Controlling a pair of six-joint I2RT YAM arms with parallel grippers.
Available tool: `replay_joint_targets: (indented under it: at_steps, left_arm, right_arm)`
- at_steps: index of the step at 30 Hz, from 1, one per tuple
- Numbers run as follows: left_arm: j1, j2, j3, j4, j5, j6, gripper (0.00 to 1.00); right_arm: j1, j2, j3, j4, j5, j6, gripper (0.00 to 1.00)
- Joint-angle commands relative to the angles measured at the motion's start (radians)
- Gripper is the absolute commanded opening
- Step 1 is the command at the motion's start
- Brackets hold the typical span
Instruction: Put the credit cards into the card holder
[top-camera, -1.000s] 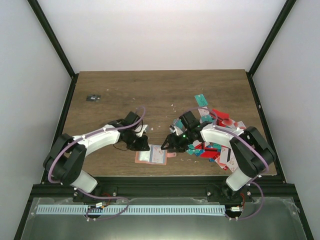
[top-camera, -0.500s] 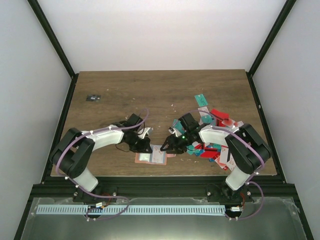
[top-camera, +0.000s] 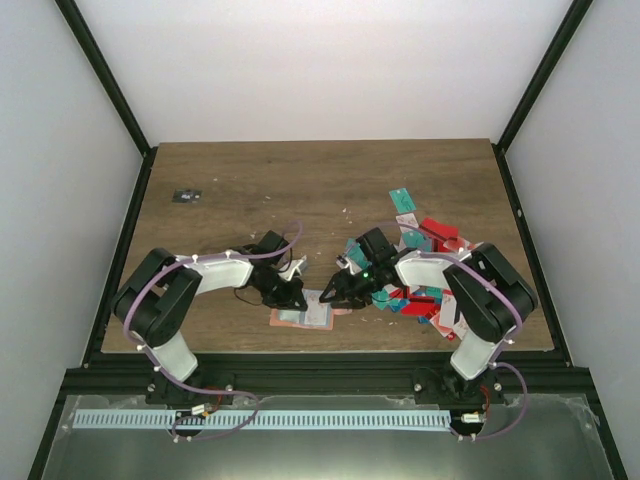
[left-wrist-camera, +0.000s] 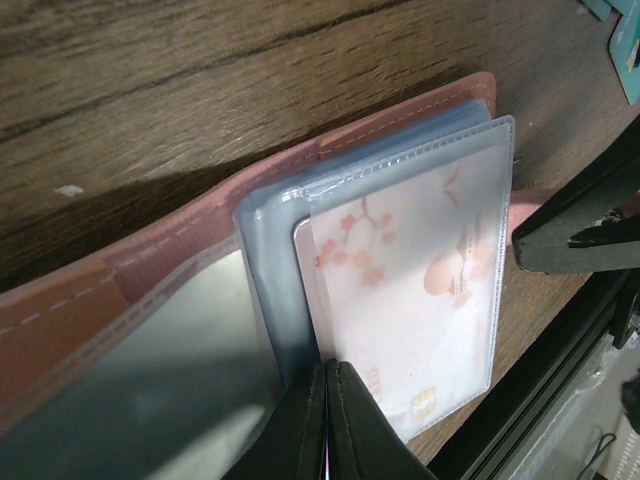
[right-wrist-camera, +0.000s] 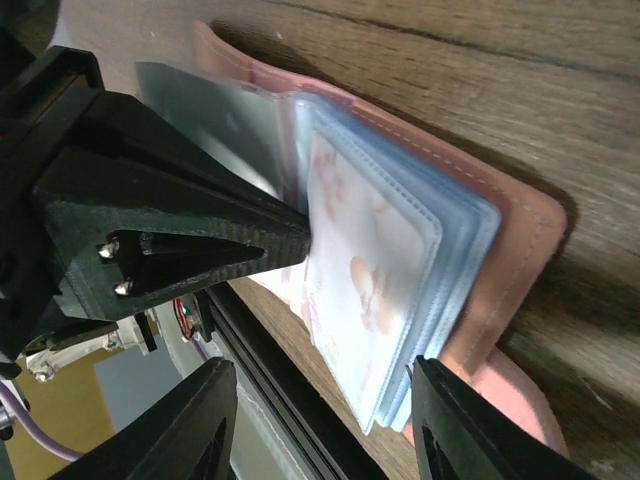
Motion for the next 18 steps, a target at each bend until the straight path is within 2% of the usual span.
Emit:
replay_joint_targets:
  at_steps: [1,18]
  left_arm:
    - [-0.011,0.053,-0.017,-0.006,-0.044,0.032,0.04]
    - [-0.012,0.089,-0.004,0.001,-0.044,0.047,0.04]
  right_arm:
    - [0.004,0.026,-0.008,0.024,-0.014,0.006,0.50]
    - [0.005,0.066,0.029,0.019,-0.060,-0.018,0.49]
